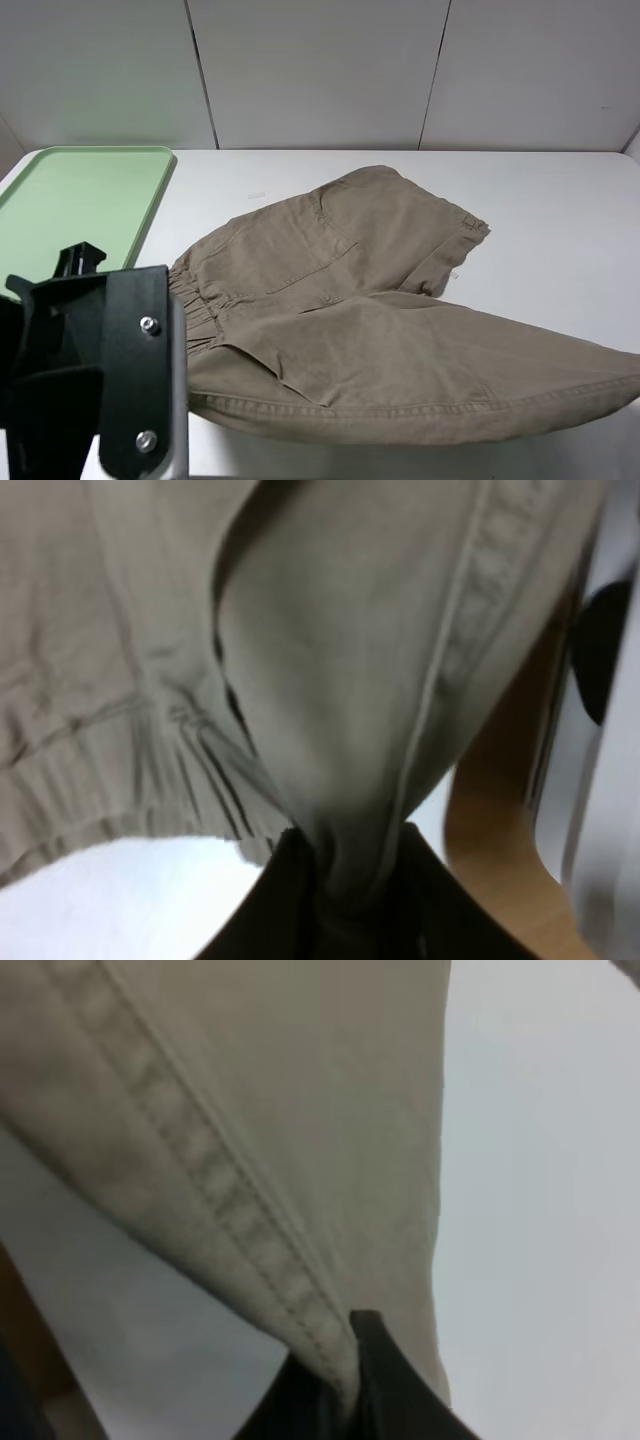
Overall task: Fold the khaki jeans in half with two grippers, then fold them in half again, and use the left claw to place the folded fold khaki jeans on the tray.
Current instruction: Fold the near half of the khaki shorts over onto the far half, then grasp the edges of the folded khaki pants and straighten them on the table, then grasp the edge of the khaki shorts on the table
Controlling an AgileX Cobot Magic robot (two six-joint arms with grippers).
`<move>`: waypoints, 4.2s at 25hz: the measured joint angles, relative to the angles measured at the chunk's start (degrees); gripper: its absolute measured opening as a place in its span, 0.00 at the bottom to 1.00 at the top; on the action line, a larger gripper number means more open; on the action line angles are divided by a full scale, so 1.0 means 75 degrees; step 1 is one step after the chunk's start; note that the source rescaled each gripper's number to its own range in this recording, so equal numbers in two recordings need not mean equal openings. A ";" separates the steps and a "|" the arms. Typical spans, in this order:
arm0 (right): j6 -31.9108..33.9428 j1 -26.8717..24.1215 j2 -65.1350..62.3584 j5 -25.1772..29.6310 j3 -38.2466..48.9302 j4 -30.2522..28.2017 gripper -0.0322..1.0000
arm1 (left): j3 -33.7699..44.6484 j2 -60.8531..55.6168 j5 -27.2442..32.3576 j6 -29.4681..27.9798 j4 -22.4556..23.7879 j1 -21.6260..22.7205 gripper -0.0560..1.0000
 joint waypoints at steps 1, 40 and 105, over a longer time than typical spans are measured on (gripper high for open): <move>-0.0008 0.0000 0.0206 -0.0123 -0.0051 -0.0027 0.03 | -0.0018 0.0000 0.0036 -0.0412 0.0218 -0.0015 0.10; 0.3587 -0.1280 0.7693 -0.4887 -0.4187 -0.3936 0.03 | -0.0079 0.0000 -0.0015 -0.5549 0.4842 0.4536 0.10; 0.4200 -0.1385 0.1088 -0.3547 -0.4194 -0.0960 0.99 | -0.3321 -0.4785 0.3097 -0.0592 -0.0382 0.4758 0.91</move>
